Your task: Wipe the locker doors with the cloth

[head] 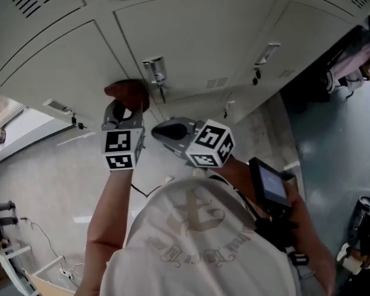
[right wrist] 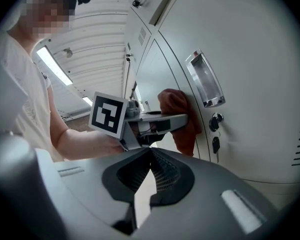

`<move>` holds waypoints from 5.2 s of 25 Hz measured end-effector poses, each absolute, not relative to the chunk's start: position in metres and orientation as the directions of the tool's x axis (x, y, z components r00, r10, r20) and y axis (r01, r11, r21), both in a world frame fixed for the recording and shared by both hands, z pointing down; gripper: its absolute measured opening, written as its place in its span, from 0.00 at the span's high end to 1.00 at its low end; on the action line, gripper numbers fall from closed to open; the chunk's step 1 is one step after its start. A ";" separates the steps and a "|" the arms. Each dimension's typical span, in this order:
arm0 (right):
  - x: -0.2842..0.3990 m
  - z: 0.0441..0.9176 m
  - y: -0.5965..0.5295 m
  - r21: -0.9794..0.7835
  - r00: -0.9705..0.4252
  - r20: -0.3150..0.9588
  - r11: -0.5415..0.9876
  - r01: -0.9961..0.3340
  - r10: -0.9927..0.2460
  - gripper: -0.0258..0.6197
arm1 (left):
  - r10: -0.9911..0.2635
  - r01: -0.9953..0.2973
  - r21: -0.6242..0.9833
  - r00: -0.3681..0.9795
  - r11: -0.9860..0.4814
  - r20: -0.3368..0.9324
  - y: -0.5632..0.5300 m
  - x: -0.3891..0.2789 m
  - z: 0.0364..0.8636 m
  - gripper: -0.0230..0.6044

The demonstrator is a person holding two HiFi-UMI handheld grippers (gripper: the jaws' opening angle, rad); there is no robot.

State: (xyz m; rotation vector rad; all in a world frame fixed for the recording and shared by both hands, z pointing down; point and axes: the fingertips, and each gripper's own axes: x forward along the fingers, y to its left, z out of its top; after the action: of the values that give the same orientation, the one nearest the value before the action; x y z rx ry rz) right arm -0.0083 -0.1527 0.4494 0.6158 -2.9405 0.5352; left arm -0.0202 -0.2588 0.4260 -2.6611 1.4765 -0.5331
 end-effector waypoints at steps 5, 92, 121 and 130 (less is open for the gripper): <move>0.005 0.456 -0.150 -0.325 -0.913 0.172 0.853 -0.408 -0.371 0.95 | -0.798 -0.781 -0.200 0.532 -0.591 0.281 -0.247 0.006 0.438 0.83; -0.032 0.472 -0.149 -0.419 -0.903 0.192 0.799 -0.430 -0.385 0.95 | -0.913 -0.842 0.527 0.297 -0.114 0.278 -0.266 -0.192 0.503 0.83; 0.013 0.473 -0.161 -0.420 -0.866 0.180 0.760 -0.496 -0.466 0.95 | -0.791 -0.774 0.463 0.571 -0.431 0.220 -0.263 -0.032 0.478 0.83; 0.028 0.473 -0.158 -0.440 -0.868 0.169 0.752 -0.491 -0.468 0.95 | -0.739 -0.773 0.304 0.629 -0.557 0.243 -0.259 0.013 0.477 0.83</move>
State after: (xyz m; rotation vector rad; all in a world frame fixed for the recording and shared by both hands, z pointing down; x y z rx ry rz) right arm 0.0278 -0.1583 0.4726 0.7923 -2.8952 0.7482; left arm 0.0129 -0.2588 0.4767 -3.1724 1.5432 -0.1577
